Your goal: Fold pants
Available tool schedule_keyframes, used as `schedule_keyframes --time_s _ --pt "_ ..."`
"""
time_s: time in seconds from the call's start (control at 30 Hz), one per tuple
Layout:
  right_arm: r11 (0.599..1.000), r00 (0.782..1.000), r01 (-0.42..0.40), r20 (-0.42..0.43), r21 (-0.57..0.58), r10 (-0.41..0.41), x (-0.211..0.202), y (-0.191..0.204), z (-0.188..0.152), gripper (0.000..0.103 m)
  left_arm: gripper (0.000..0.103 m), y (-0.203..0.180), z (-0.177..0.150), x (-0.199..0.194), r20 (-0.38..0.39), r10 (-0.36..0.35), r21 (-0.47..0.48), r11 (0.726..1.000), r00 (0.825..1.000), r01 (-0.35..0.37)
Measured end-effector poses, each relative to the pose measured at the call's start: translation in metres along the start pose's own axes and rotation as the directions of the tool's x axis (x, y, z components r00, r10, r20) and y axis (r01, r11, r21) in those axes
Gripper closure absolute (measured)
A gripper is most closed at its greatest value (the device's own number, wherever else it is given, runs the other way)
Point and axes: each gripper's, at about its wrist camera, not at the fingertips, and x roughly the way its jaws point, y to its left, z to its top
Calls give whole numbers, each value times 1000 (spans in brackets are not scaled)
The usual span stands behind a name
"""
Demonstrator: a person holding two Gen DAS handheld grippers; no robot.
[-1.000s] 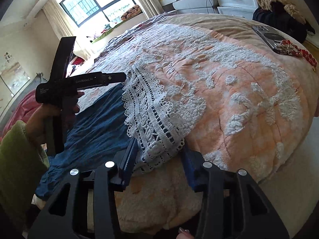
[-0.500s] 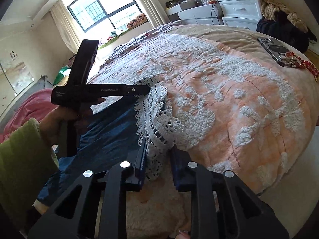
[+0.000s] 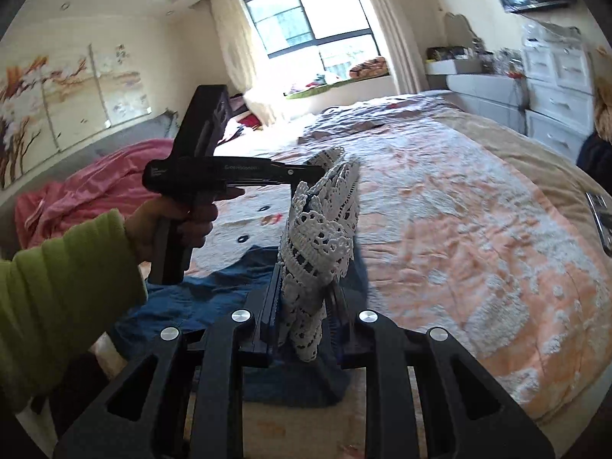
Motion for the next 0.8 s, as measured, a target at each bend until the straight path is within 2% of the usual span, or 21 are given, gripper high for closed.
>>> schedule_keyframes --time_s 0.17,0.27,0.3,0.33,0.37,0.47,0.63,0.67,0.77,0.8 --pt "987 993 -58 -113 -152 41 45 57 -15 84 94 31 -37 -17 -90 103 -76 991 991 -110" --pt "969 981 -75 -190 -237 29 68 85 -36 84 92 48 -53 -30 -99 95 -165 980 991 -110" --pt "961 978 -81 -206 -265 26 73 93 -42 84 88 52 -58 -35 -103 92 -193 975 990 -111" --pt "952 975 -86 -221 -294 19 77 99 -48 84 74 54 -62 -41 -103 97 -215 969 990 -118" --pt "943 972 -88 -233 -321 11 80 104 -53 83 55 57 -67 -47 -102 102 -248 961 990 -124" --pt "930 968 -101 -250 -352 11 82 112 -62 83 39 63 -84 -62 -79 52 -355 932 995 -77" --pt "915 966 -129 -256 -382 29 80 115 -71 83 27 68 -110 -65 -1 -27 -491 871 1000 23" --pt "914 966 -131 -257 -384 30 80 115 -71 83 26 71 -115 -63 17 -43 -523 851 999 45" --pt "913 967 -132 -254 -386 32 79 118 -74 81 23 82 -122 -52 3 -38 -590 807 999 32" --pt "908 968 -127 -248 -400 26 80 121 -75 81 23 84 -123 -49 0 -37 -600 800 999 30"
